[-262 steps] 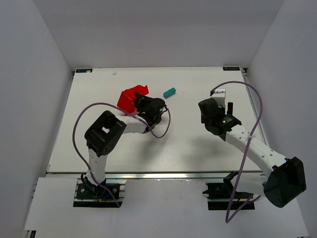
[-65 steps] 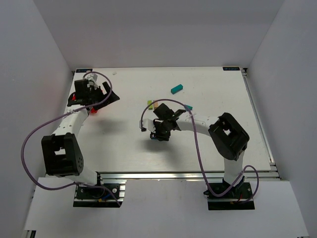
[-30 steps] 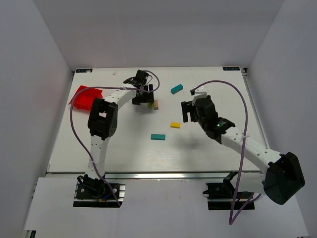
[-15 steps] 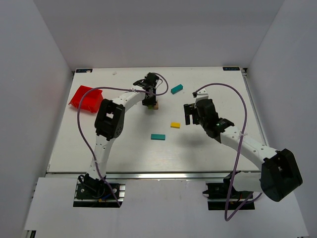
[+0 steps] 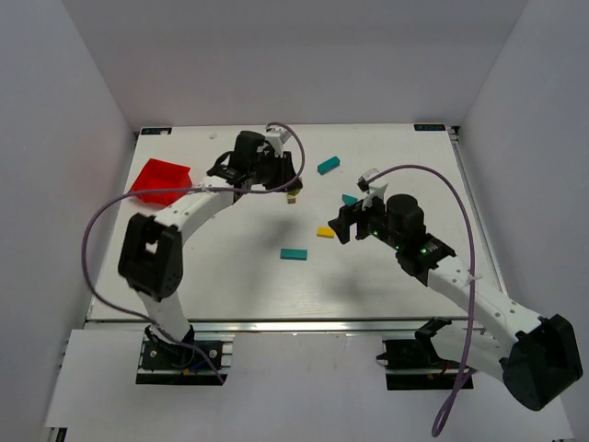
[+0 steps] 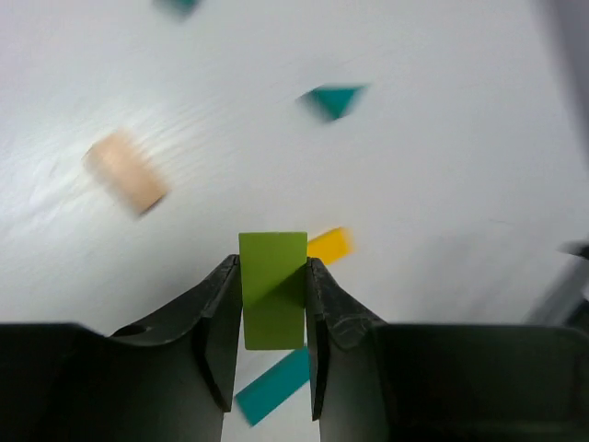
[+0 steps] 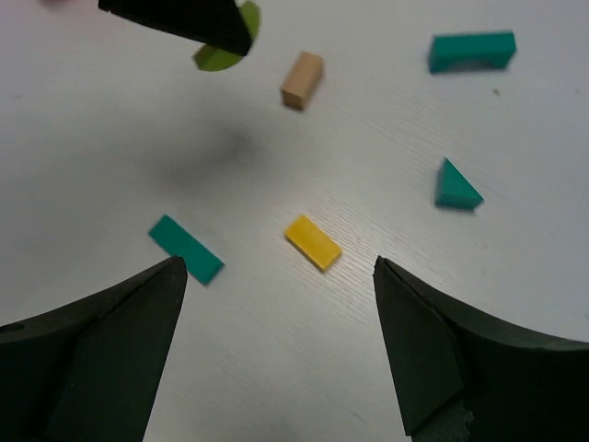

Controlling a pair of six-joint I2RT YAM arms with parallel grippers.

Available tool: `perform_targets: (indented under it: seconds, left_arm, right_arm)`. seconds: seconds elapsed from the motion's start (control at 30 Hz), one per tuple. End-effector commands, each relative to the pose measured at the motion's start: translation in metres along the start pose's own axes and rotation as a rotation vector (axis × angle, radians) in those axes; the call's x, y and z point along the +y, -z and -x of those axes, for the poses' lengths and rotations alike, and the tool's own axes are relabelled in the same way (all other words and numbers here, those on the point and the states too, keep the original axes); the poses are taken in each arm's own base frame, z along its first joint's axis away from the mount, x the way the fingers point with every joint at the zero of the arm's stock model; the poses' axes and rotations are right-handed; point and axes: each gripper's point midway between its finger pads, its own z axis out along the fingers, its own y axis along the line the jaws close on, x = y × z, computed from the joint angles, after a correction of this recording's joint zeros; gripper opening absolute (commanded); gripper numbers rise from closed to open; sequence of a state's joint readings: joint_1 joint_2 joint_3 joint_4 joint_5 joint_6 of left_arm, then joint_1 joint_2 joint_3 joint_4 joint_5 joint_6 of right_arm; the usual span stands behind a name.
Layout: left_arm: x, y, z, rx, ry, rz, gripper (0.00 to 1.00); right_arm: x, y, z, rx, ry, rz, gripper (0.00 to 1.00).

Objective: Build the wood block tower

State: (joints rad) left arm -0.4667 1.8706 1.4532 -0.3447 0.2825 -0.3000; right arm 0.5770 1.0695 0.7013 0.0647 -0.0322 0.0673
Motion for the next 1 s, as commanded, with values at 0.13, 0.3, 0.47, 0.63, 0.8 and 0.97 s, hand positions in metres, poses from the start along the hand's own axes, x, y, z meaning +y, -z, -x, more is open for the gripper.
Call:
perform_targets:
  seconds: [0.13, 0.3, 0.47, 0.63, 0.8, 0.97]
  left_arm:
    - [-0.162, 0.14, 0.03, -0.315, -0.487, -0.874, 0.0]
    - [-0.192, 0.191, 0.016, -0.371, -0.574, -1.112, 0.0]
    - [-0.205, 0.235, 0.002, -0.474, -0.592, -1.282, 0.0]
    - [-0.21, 0.244, -0.001, -0.429, -0.543, -1.382, 0.0]
    - [-0.21, 0.24, 0.002, -0.438, -0.531, -1.392, 0.0]
    - [-0.212, 0.245, 0.003, -0.453, -0.542, -1.394, 0.0]
  right_arm:
    - [0.061, 0.034, 0.046, -0.26, 0.087, 0.342, 0.73]
    - [0.097, 0.061, 0.065, -0.398, 0.136, 0.554, 0.68]
    - [0.101, 0.075, 0.08, -0.544, -0.034, 0.586, 0.61]
    - [0.105, 0.095, 0.101, -0.695, -0.055, 0.627, 0.61]
    - [0.105, 0.091, 0.118, -0.715, -0.083, 0.634, 0.61]
    - [0.1, 0.081, 0.127, -0.713, -0.13, 0.606, 0.59]
